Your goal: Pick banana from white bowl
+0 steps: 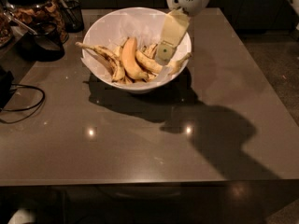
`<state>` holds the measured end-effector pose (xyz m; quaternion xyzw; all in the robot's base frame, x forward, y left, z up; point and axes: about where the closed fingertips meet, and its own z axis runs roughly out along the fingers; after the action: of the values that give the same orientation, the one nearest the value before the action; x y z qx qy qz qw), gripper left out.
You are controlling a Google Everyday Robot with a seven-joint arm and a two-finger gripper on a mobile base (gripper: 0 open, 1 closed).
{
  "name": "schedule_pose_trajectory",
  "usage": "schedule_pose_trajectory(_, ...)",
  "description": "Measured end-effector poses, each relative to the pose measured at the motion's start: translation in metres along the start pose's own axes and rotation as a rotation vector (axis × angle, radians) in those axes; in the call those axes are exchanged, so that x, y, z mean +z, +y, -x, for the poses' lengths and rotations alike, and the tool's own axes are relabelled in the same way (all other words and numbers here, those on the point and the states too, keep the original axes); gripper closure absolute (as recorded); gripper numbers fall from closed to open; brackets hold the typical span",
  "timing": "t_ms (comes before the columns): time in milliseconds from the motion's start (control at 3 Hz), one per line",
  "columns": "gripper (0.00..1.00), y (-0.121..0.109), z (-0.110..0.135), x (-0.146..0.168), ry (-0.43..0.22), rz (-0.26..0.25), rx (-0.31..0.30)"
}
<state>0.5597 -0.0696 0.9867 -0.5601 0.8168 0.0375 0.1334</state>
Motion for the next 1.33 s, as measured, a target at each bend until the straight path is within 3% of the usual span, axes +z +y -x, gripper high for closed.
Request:
schedule_pose_trajectory(667,0.3,-0.008,0.018,0.01,-0.003,0.017,0.028)
schedule_pose_trajectory(1000,0.42,-0.02,0.017,0.019,0.009,0.017,0.072)
schedule_pose_trajectory(1333,0.44,-0.028,0.016,0.027,0.02,0.022,0.103)
